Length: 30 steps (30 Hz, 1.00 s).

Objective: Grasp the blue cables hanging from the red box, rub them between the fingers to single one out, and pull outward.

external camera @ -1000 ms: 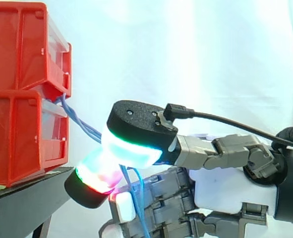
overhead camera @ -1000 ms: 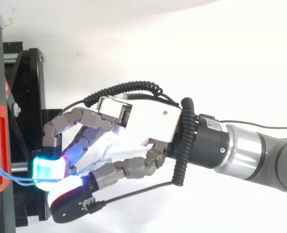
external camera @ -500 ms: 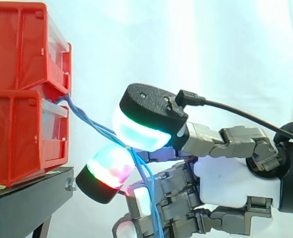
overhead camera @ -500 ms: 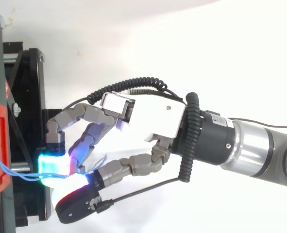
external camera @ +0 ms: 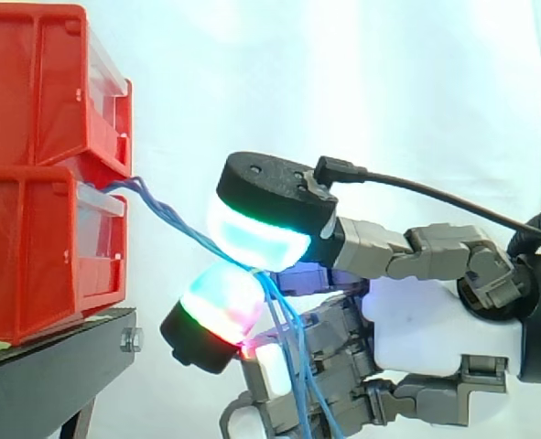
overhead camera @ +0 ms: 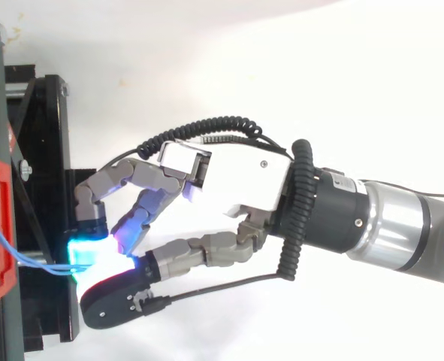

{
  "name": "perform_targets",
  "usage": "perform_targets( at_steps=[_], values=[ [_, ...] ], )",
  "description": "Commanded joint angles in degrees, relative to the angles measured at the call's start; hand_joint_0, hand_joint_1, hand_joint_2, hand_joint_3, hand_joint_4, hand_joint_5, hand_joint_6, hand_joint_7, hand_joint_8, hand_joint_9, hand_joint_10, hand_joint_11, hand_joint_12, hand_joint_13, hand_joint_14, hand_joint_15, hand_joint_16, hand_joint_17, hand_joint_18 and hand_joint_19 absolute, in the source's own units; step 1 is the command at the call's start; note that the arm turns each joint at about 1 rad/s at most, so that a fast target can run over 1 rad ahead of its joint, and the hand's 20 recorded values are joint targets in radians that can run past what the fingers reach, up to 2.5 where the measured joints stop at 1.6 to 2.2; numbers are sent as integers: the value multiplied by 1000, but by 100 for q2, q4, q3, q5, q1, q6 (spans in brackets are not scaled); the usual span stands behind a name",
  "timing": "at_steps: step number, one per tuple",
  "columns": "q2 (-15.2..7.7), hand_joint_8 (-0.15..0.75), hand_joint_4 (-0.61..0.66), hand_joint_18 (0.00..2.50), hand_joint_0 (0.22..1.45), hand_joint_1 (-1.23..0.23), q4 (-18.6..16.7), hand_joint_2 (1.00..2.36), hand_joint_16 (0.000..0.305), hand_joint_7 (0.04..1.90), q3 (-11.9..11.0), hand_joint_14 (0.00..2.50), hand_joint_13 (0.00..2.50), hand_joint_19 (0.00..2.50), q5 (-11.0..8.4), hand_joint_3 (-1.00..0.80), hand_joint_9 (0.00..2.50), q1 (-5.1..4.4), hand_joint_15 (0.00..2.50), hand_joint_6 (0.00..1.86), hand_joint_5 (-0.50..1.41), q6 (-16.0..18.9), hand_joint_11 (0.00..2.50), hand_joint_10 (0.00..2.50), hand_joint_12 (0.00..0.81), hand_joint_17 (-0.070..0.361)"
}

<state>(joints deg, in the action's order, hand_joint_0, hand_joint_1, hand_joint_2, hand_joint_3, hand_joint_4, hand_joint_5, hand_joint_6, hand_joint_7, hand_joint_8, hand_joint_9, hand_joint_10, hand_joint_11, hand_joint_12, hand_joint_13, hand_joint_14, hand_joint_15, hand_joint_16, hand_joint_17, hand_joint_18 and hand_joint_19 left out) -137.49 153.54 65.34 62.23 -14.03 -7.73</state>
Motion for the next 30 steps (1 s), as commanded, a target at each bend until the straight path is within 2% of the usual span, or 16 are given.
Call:
perform_targets(
  at_steps=[1, 4, 7, 16, 25, 30],
  values=[
    [56, 249, 59, 839, 590, -726, 273, 1012, 41, 1141, 5, 27, 996, 648, 70, -323, 1150, 14, 687, 893, -111, 0, 799, 21, 336, 92],
    [91, 251, 72, 837, 593, -743, 511, 1009, 42, 1116, 5, 26, 992, 647, 184, -370, 1136, 41, 688, 898, -116, 0, 797, 24, 334, 94],
    [109, 253, 74, 849, 551, -704, 581, 1000, 43, 1091, 5, 27, 1000, 639, 254, -500, 1145, 49, 682, 899, -114, 0, 791, 23, 345, 96],
    [170, 277, 81, 898, 470, -593, 695, 1000, 49, 1082, 14, 23, 1027, 609, 324, -500, 1178, 111, 657, 890, -106, -18, 782, 19, 369, 109],
    [197, 287, 91, 917, 438, -576, 968, 1000, 52, 1058, 5, 23, 1035, 603, 527, -500, 1181, 190, 667, 877, -108, 0, 771, 21, 386, 117],
    [223, 296, 98, 933, 416, -553, 1056, 1000, 55, 1045, 14, 24, 1037, 596, 562, -500, 1175, 207, 657, 869, -108, 0, 752, 19, 398, 123]
  ],
)
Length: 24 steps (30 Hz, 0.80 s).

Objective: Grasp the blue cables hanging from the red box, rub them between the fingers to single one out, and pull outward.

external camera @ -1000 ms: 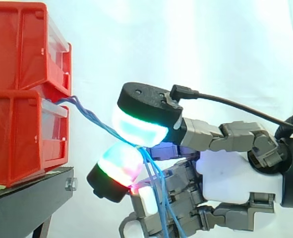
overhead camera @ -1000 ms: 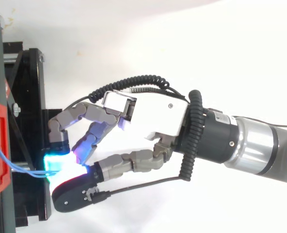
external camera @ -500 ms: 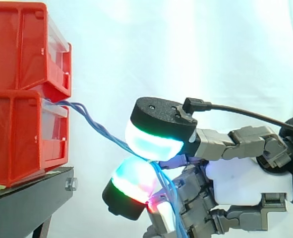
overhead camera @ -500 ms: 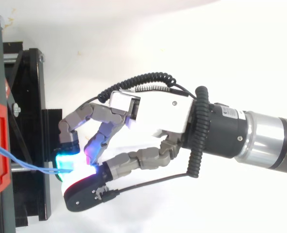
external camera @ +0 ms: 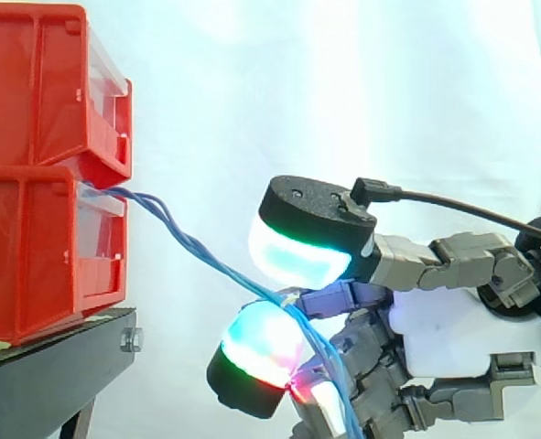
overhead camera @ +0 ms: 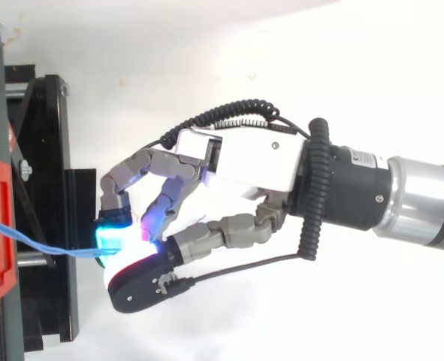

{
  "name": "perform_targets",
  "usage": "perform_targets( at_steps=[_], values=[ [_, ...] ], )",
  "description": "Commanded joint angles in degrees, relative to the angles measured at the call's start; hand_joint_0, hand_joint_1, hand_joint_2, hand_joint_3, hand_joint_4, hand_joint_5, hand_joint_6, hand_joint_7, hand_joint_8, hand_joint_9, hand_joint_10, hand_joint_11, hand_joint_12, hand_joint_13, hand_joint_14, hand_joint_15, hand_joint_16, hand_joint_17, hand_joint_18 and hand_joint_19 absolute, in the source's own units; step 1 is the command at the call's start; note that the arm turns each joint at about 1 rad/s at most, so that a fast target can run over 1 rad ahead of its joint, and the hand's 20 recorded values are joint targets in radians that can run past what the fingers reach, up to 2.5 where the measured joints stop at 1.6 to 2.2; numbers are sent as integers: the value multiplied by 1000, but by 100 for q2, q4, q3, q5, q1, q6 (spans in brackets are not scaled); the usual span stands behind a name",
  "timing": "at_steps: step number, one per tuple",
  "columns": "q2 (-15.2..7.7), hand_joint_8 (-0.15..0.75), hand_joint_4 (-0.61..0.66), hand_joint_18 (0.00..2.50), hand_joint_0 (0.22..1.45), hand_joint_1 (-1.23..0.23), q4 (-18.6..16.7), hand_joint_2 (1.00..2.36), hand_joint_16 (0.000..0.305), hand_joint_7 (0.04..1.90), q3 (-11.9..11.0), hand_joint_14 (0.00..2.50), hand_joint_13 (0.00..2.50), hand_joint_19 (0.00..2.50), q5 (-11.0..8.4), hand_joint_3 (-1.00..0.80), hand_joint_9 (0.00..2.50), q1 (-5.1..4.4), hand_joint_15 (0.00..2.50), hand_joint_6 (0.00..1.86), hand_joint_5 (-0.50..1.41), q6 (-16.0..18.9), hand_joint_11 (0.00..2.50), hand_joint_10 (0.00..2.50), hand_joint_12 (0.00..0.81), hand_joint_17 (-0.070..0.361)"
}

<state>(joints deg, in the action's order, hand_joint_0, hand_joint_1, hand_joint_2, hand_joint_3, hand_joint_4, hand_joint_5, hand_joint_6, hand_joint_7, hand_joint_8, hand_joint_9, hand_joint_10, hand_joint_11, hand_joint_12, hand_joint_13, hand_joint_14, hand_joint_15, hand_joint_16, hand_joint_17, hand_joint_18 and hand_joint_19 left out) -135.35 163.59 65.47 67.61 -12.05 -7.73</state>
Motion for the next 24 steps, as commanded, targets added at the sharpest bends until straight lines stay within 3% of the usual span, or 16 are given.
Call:
perform_targets(
  at_steps=[1, 13, 24],
  values=[
    [26, 297, 103, 931, 415, -548, 103, 1000, 55, 1047, 1, 22, 1036, 597, 41, -500, 1175, 19, 654, 865, -109, 0, 761, 20, 394, 124],
    [158, 260, 88, 847, 510, -678, 332, 1000, 47, 1094, 10, 27, 993, 643, 59, -492, 1136, 63, 675, 862, -115, -18, 778, 23, 363, 106],
    [281, 251, 60, 822, 619, -818, 569, 1016, 44, 1200, 28, 27, 968, 626, 76, -212, 1091, 80, 678, 878, -127, -26, 807, 24, 341, 99]
  ],
)
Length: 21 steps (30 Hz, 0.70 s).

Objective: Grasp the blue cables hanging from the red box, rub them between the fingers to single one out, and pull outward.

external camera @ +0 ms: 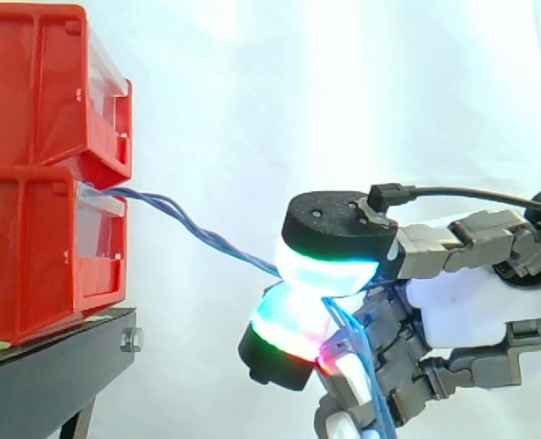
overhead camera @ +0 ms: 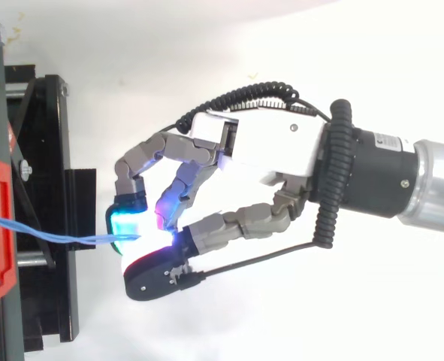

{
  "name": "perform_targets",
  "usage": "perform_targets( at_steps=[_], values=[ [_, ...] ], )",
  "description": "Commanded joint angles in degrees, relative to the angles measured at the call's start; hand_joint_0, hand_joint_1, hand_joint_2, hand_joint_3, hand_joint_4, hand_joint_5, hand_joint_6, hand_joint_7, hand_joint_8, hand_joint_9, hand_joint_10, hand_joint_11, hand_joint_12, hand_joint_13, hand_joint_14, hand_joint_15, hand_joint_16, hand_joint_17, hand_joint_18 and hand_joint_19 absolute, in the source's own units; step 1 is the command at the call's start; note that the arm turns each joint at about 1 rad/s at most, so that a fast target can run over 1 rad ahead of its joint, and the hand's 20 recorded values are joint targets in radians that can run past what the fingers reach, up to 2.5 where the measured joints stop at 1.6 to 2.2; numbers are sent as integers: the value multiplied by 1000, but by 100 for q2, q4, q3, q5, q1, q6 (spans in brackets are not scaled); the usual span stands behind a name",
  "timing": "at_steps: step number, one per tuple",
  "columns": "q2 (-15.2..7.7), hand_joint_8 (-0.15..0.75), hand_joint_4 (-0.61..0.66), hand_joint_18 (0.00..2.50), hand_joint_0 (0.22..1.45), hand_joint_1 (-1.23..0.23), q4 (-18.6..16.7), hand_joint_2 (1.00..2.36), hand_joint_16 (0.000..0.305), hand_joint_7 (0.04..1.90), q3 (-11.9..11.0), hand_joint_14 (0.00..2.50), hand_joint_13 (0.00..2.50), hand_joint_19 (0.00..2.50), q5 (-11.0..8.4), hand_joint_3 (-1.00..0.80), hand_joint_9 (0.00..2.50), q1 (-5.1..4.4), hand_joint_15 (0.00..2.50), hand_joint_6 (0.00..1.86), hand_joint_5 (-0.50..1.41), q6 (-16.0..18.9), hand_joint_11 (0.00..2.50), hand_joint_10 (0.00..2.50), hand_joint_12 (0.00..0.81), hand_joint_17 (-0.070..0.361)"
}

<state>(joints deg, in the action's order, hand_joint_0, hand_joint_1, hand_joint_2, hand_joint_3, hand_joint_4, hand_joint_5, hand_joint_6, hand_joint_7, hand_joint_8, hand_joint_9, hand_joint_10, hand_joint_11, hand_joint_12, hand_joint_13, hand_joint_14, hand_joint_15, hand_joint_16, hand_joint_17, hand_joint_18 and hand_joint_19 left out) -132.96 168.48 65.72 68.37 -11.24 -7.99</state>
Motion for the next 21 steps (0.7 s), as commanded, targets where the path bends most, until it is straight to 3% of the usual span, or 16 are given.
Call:
perform_targets(
  at_steps=[1, 3, 5, 7, 9, 14, 21],
  values=[
    [42, 246, 7, 811, 650, -857, 80, 1018, 43, 1200, 2, 26, 951, 614, 0, -208, 1070, -1, 674, 891, -132, -1, 805, 23, 331, 96],
    [86, 227, -55, 811, 693, -893, 115, 1017, 42, 1191, 2, 28, 946, 587, 9, -255, 1046, 8, 667, 907, -139, -1, 806, 23, 327, 94],
    [86, 222, -94, 806, 751, -902, 132, 1006, 41, 1092, 2, 27, 928, 564, 0, -422, 1029, 8, 651, 923, -147, -18, 805, 22, 321, 93],
    [86, 218, -75, 807, 736, -910, 141, 1000, 41, 1067, 2, 27, 923, 560, 0, -500, 1020, 8, 652, 923, -149, -18, 803, 22, 319, 92],
    [86, 220, 41, 798, 636, -877, 141, 1000, 40, 1023, 2, 29, 928, 587, 0, -500, 1045, 8, 665, 915, -137, -18, 803, 23, 318, 91],
    [86, 257, 78, 853, 488, -785, 141, 1000, 46, 1014, 11, 26, 971, 590, 0, -500, 1097, 8, 667, 905, -126, -18, 797, 20, 345, 103],
    [95, 279, 90, 922, 424, -589, 141, 1000, 53, 1020, 11, 23, 1020, 595, 0, -500, 1137, 26, 657, 889, -119, -18, 765, 19, 385, 120]
  ],
)
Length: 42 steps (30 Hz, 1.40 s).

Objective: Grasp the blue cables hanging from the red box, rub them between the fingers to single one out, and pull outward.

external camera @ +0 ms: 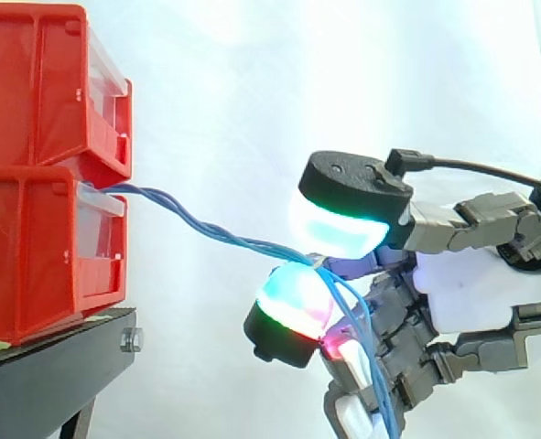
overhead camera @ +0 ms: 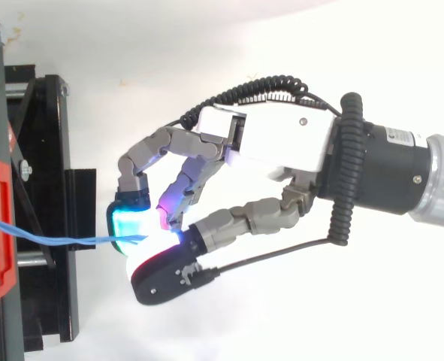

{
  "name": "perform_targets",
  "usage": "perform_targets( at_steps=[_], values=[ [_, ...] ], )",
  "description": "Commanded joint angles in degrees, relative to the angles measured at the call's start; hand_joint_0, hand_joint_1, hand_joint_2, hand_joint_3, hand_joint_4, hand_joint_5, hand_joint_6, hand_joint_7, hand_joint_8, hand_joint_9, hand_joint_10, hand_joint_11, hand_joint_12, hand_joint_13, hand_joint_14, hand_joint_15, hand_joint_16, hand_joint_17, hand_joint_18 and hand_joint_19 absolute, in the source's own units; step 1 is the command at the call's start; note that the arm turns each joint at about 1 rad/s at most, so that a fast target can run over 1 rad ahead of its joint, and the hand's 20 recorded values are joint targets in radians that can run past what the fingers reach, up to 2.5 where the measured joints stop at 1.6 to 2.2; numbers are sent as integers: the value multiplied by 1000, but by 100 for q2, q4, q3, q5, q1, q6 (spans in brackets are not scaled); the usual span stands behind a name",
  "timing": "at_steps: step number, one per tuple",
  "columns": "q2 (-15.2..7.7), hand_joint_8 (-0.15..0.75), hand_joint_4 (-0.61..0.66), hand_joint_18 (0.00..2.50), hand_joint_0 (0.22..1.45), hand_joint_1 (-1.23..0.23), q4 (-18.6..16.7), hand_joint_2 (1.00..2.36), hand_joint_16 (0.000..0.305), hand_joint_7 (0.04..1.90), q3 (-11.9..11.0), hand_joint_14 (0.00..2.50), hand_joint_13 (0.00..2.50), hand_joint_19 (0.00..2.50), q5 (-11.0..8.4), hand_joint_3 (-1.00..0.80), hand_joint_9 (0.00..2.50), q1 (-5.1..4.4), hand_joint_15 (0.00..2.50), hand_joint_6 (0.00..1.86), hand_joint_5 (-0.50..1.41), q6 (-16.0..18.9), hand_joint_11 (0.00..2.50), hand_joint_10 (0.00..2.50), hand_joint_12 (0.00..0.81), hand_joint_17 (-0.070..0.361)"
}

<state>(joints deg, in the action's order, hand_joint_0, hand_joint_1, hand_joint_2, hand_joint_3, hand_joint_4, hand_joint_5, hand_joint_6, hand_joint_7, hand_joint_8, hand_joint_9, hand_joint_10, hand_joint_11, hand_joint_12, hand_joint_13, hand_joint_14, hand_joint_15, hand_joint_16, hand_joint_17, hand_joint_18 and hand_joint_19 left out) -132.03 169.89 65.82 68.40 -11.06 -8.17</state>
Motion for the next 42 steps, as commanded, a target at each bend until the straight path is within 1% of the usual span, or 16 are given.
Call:
perform_targets(
  at_steps=[1, 2, 4, 5, 6, 7, 8, 12, 14, 18, 21, 22, 24, 31, 36, 42],
  values=[
    [2, 281, 91, 921, 425, -578, 0, 1000, 53, 1014, -8, 23, 1020, 604, -2, -500, 1140, 7, 657, 889, -119, 0, 760, 19, 380, 120],
    [2, 277, 90, 905, 446, -530, 0, 1000, 52, 1028, 1, 25, 1013, 614, 7, -500, 1141, 7, 663, 887, -121, 0, 776, 18, 377, 116],
    [2, 260, 76, 863, 500, -496, 0, 1000, 48, 1062, -8, 26, 994, 645, 7, -500, 1126, 16, 668, 883, -124, 0, 778, 21, 360, 108],
    [20, 247, 69, 831, 556, -524, 9, 1000, 44, 1101, 1, 27, 978, 677, 7, -500, 1119, 16, 680, 881, -127, 0, 796, 21, 345, 100],
    [37, 248, 69, 828, 568, -542, 26, 1002, 44, 1115, 1, 27, 975, 672, 7, -471, 1116, 16, 682, 880, -127, -9, 785, 25, 342, 100],
    [37, 246, 66, 822, 586, -572, 26, 1007, 44, 1125, 1, 28, 973, 677, 7, -396, 1114, 16, 683, 880, -128, -9, 798, 22, 339, 98],
    [64, 247, 61, 822, 585, -596, 53, 1011, 44, 1111, 1, 29, 972, 677, 7, -318, 1112, 25, 691, 884, -129, -9, 792, 23, 341, 99],
    [99, 283, 70, 912, 584, -706, 185, 1011, 53, 1040, 1, 25, 1008, 605, 34, -141, 1117, 33, 661, 901, -130, -18, 777, 17, 386, 120],
    [107, 277, 71, 896, 589, -734, 237, 1012, 53, 1032, 1, 24, 1000, 601, 51, -124, 1101, 33, 655, 906, -135, -18, 780, 20, 381, 118],
    [107, 257, 47, 844, 613, -797, 264, 1016, 47, 1018, 1, 24, 968, 617, 60, -156, 1064, 33, 665, 912, -147, -18, 798, 22, 355, 106],
    [107, 241, -4, 810, 652, -844, 273, 1018, 43, 1111, 1, 26, 944, 623, 60, -187, 1037, 33, 671, 911, -154, -18, 819, 23, 332, 96],
    [107, 237, -38, 810, 673, -862, 264, 1017, 42, 1067, 10, 26, 941, 613, 60, -217, 1035, 33, 663, 919, -156, -18, 807, 22, 330, 95],
    [107, 232, -67, 812, 703, -886, 273, 1014, 42, 1093, 1, 28, 937, 596, 60, -289, 1027, 25, 663, 920, -157, -18, 805, 23, 325, 94],
    [107, 218, -130, 810, 748, -894, 281, 1005, 40, 1026, 1, 26, 932, 579, 34, -446, 1025, 7, 652, 929, -155, -18, 809, 23, 317, 91],
    [107, 204, -158, 812, 751, -896, 281, 1000, 39, 1059, 19, 27, 936, 585, 25, -497, 1042, 7, 646, 926, -148, -18, 802, 22, 314, 88],
    [107, 204, -217, 820, 759, -900, 246, 1000, 38, 1100, 159, 25, 944, 574, 25, -500, 1052, -2, 652, 924, -142, 9, 807, 22, 311, 86]
  ],
)
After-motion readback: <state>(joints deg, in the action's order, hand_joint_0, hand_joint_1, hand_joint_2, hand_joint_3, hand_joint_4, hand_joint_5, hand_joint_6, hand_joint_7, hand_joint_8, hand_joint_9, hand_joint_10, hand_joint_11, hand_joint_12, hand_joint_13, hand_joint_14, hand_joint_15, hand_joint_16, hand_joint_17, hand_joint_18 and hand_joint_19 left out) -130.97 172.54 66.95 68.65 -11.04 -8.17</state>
